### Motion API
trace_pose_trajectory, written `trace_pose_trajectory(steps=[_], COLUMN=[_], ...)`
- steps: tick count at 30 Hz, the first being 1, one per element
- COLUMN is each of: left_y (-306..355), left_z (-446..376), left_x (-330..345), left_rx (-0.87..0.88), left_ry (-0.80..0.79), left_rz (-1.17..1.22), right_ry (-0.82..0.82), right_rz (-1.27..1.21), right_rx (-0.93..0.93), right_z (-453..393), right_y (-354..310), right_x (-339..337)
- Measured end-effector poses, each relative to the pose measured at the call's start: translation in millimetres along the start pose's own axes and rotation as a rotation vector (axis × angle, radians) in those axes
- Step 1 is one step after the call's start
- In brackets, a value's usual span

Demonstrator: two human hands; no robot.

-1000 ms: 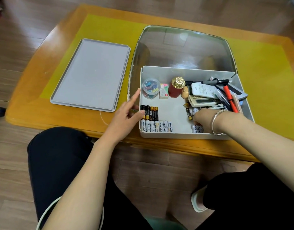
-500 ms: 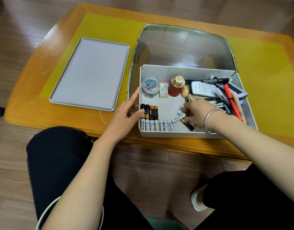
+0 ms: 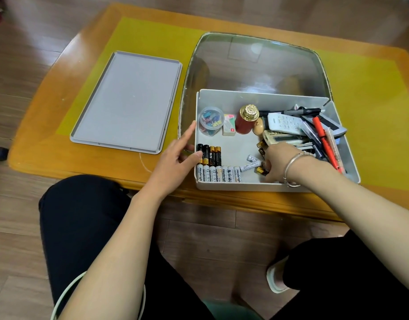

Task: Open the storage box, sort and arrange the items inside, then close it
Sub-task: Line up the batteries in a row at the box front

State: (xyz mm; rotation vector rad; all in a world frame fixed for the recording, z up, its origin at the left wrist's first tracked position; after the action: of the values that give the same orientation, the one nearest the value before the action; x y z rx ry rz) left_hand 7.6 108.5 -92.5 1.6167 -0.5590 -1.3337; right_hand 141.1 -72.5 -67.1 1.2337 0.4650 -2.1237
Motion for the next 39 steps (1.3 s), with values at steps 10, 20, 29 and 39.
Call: trace_pose_trajectory(steps=[10,20,29,39], left_y=[1.9,1.6,1.8,3.4], left_z=[0.1,-0.7,-0.2,-0.1], left_x=[-1.1,-0.7,-0.7,-1.0], left_rx=[-0.003,0.002,-0.006,-0.007], left_ry=[0.001,0.003,-0.001,0.001], left_rz=[0.009,-0.009,-0.009,-0.002], right_ry=[0.165,0.109,0.224,0.143], right_rz=[-0.727,-0.794,-0.734,-0.735], right_rx=[-0.009,-0.02,0.005,-0.035], right_z=[-15.3,-34.1,-36.8,-35.2], right_y=[-21.8,-35.7,-39.9,-40.5], right_x=[-12.3,-3.3,-8.8,-9.0])
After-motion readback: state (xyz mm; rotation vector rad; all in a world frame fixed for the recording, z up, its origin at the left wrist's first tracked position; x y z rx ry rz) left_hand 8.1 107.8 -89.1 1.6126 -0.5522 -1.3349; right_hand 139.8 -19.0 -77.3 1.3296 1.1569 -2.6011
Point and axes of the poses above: each hand's wrist, its own z-axis away from the middle knuckle, its own x-axis out of the palm, y = z × x, the point moved 7 cm from there along -z, towards the middle knuckle, and after that the axes turned 8 degrees about -z, right-handed, at the moved point
